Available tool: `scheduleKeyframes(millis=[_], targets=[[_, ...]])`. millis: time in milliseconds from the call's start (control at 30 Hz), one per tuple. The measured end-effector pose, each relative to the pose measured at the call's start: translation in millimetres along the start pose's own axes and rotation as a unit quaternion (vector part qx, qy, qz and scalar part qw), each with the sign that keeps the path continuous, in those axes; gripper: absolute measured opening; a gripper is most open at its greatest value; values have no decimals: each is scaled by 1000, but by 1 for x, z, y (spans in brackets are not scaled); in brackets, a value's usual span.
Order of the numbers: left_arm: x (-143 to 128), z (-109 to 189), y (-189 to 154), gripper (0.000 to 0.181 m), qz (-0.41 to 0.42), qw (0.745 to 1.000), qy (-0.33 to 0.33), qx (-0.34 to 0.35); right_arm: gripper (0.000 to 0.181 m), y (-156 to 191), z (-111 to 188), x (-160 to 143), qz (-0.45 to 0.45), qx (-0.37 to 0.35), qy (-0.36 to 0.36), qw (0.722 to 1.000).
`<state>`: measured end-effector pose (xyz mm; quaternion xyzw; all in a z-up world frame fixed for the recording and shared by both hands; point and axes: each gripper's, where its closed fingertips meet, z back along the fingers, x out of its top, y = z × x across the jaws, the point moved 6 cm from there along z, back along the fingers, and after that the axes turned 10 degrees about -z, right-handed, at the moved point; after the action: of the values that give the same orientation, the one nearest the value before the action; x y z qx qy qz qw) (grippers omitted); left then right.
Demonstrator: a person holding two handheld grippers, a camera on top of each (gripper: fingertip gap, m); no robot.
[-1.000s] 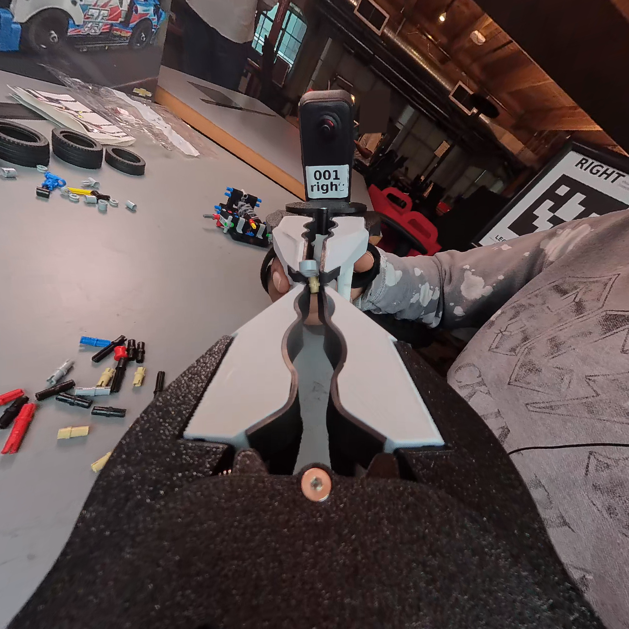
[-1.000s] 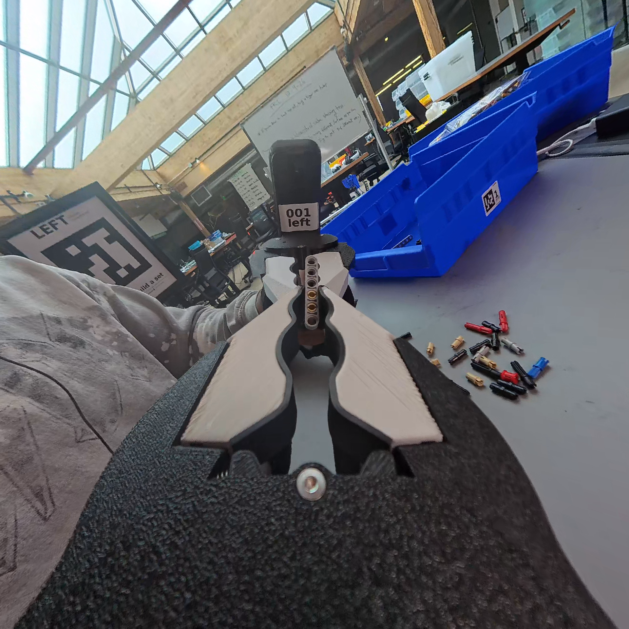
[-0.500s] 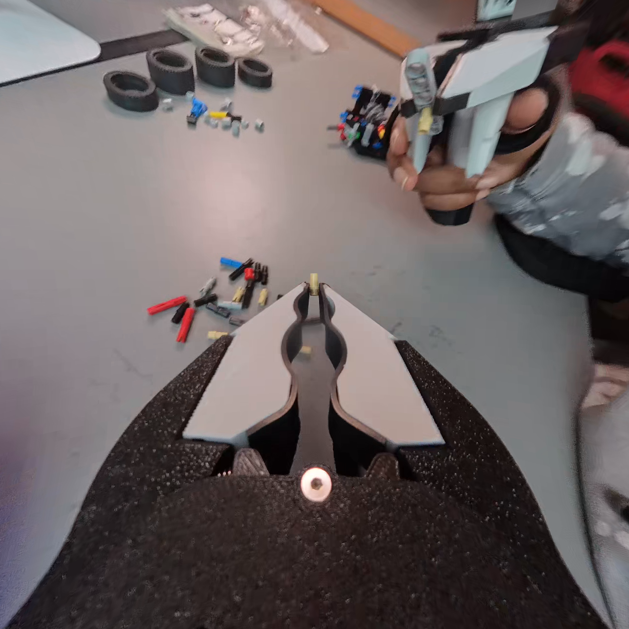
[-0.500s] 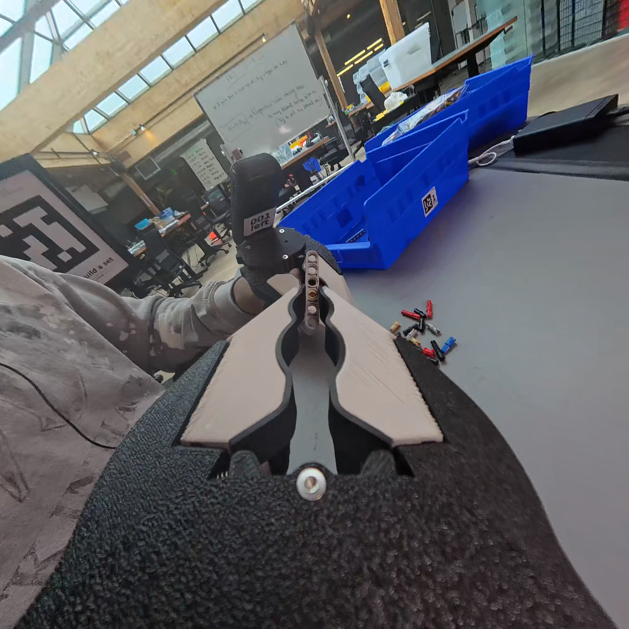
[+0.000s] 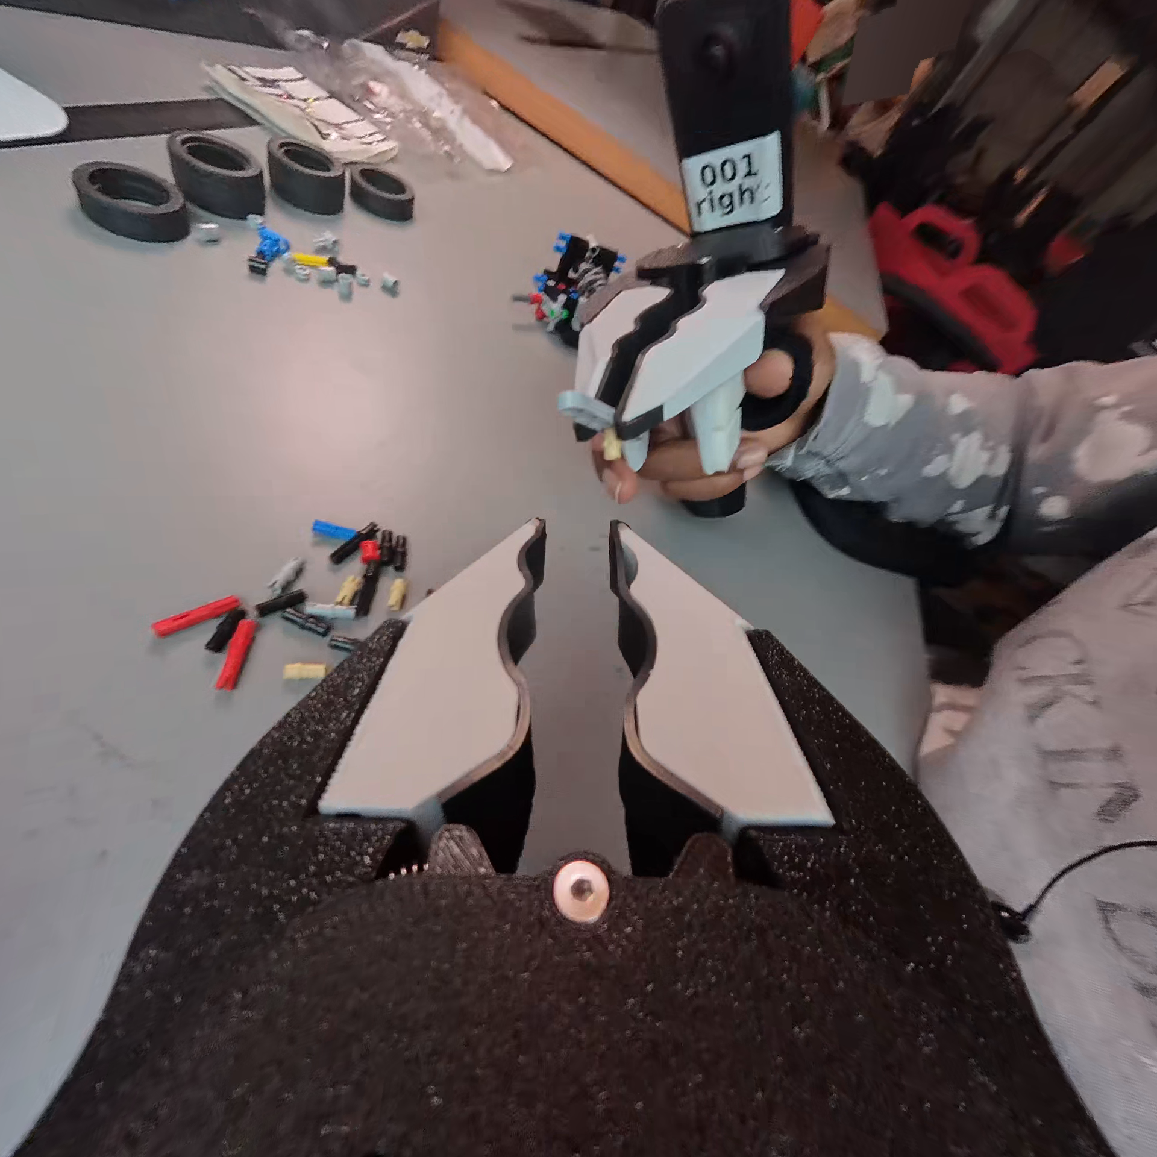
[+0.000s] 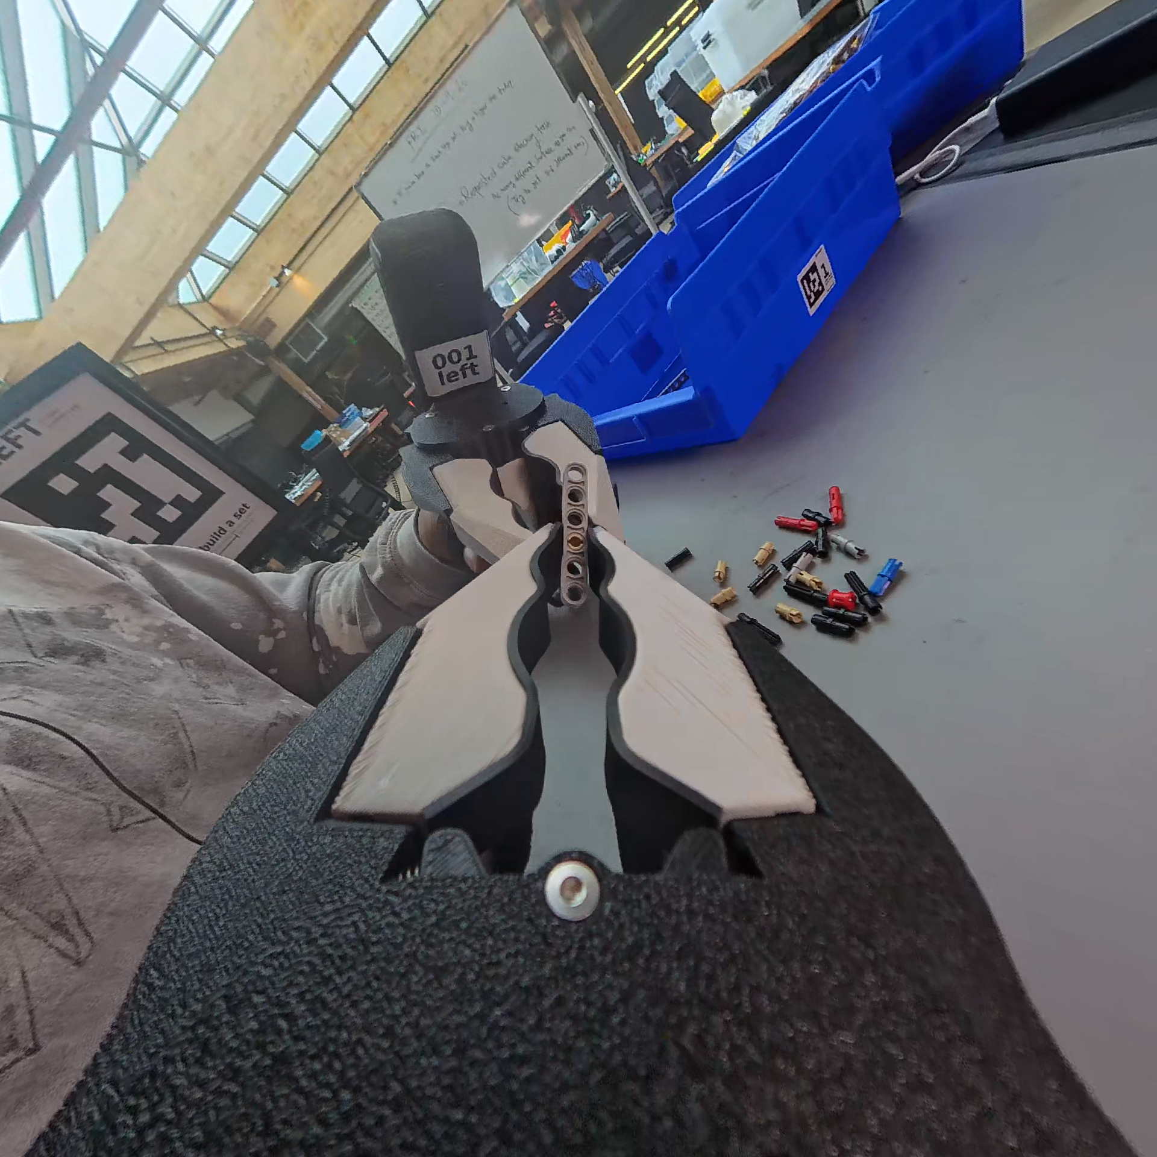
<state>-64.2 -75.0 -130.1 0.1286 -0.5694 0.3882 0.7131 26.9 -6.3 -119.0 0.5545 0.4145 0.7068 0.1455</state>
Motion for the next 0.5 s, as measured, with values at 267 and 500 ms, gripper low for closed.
scheduleKeyframes(millis=[267,500], targets=[[9,4,-7,15,68,992,-69,-77,7,8,-9,-7,15,23,15,1000],[12,7,-13,4,43,991,-84,-92,9,17,-7,-5,34,43,17,998]])
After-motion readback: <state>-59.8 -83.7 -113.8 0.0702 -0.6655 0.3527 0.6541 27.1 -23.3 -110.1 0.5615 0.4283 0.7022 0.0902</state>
